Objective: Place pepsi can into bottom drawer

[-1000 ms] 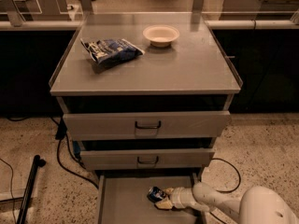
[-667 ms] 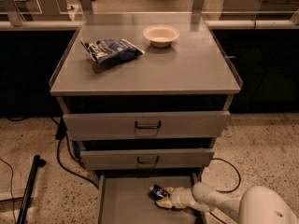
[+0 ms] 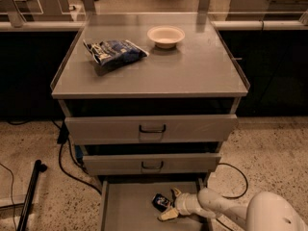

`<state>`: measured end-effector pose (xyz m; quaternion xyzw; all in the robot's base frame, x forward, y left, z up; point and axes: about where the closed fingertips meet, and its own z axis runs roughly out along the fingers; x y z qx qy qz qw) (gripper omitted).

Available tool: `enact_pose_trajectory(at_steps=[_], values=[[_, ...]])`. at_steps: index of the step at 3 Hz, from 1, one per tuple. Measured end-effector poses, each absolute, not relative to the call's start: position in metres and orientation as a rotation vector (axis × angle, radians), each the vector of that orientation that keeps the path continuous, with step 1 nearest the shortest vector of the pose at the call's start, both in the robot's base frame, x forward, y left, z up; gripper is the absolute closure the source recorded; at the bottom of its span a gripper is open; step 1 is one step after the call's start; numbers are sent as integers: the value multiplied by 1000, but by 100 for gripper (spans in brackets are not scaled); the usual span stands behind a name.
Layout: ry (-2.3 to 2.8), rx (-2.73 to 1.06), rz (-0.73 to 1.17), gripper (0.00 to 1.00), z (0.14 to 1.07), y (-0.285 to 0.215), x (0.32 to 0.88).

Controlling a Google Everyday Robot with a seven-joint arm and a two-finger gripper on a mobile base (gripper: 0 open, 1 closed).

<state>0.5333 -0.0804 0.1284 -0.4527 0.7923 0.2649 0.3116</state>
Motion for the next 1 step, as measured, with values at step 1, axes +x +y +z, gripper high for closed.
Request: enact_pose_trajectory(at_steps=[1], values=[[2091,-1195,699,0,128,-80,533]])
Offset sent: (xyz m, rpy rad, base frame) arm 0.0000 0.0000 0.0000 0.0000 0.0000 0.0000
